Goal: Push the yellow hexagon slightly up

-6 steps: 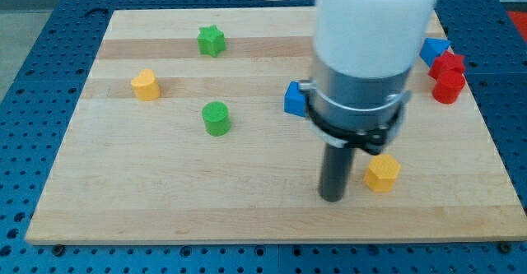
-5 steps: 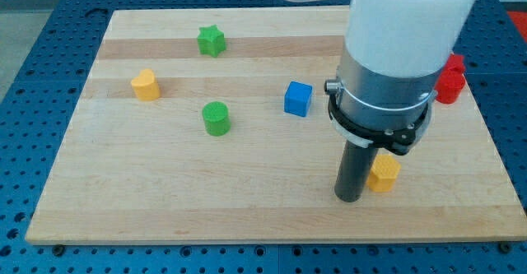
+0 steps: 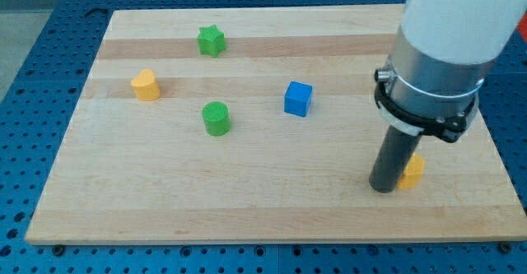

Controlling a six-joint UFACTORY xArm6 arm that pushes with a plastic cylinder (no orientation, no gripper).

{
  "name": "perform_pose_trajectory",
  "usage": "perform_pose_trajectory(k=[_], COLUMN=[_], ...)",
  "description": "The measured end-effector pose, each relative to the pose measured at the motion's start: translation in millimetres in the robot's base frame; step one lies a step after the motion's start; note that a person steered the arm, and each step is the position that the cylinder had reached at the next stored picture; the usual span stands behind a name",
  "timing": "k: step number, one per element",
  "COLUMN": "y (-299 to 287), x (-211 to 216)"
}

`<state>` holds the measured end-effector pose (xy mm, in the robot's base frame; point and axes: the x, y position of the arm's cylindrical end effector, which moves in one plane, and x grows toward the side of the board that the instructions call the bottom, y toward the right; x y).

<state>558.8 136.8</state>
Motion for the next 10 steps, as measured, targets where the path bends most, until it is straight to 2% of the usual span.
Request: perform_pose_trajectory(k=[7,9,10], y=[44,66,69], x=[-8,6,-3])
